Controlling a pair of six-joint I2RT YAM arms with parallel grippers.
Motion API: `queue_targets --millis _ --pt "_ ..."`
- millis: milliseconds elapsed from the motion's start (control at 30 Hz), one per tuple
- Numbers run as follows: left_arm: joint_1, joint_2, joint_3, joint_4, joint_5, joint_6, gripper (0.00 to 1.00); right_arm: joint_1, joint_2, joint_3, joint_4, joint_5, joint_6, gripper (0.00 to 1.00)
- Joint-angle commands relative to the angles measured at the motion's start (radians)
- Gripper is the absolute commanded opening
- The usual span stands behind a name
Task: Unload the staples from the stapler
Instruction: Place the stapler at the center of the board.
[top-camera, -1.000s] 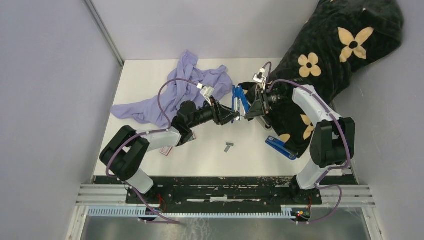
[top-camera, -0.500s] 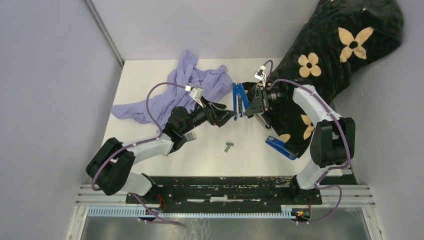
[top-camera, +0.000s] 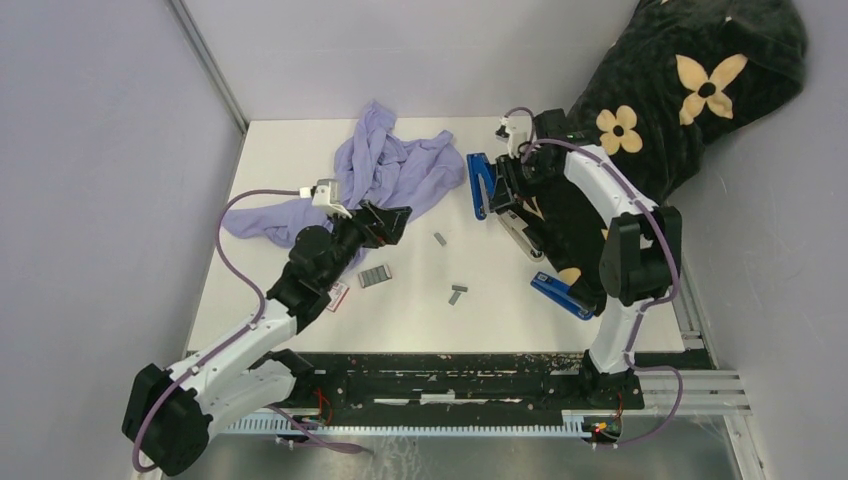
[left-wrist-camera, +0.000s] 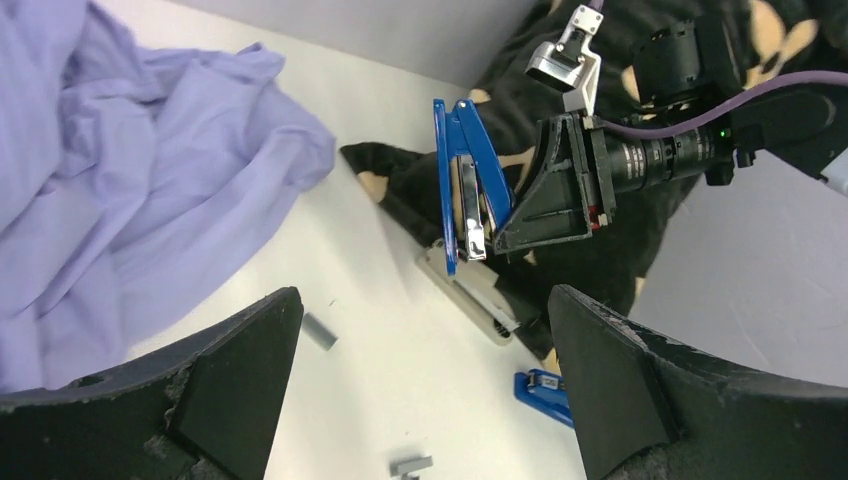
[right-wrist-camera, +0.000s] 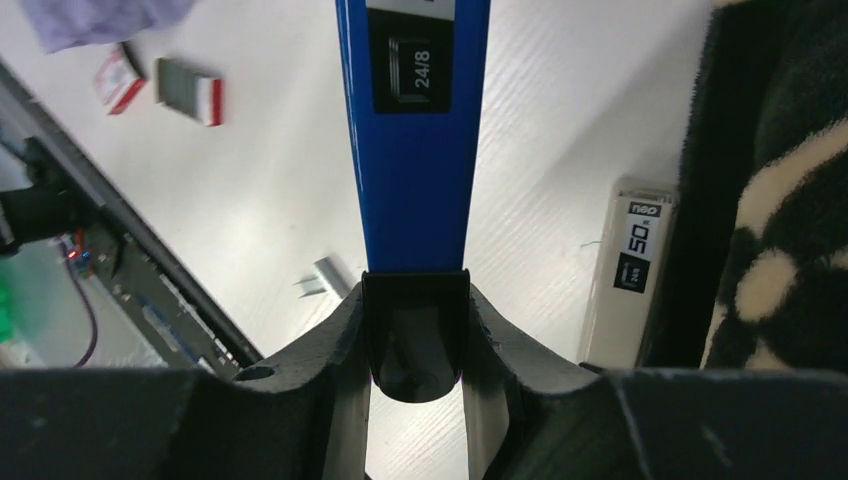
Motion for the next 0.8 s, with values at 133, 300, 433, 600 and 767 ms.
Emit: queue_targets --millis 133,300,433,600,767 --pt "0.010 -0.118 -0.028 -0.156 -0.106 -0.003 0.99 0.097 0.158 0.220 -0.019 0.393 0.295 0.01" --pt "0.010 -0.166 -0.044 -0.181 -0.133 -0.003 0.99 0.129 0.249 0.331 -0.055 0.508 0.394 0.01" --pt "0.011 -0.189 -0.048 -0.197 -0.145 -0.008 0.99 0.140 0.332 0.426 -0.079 0.614 0.434 0.03" --pt "0.010 -0.211 -0.051 -0.217 -0.164 -0.006 0.99 0.140 0.410 0.471 -0.076 0.605 0.455 0.10" --pt "0.011 -0.211 -0.056 -0.221 -0.169 -0.019 0.99 0.140 0.468 0.512 -0.059 0.586 0.458 0.18"
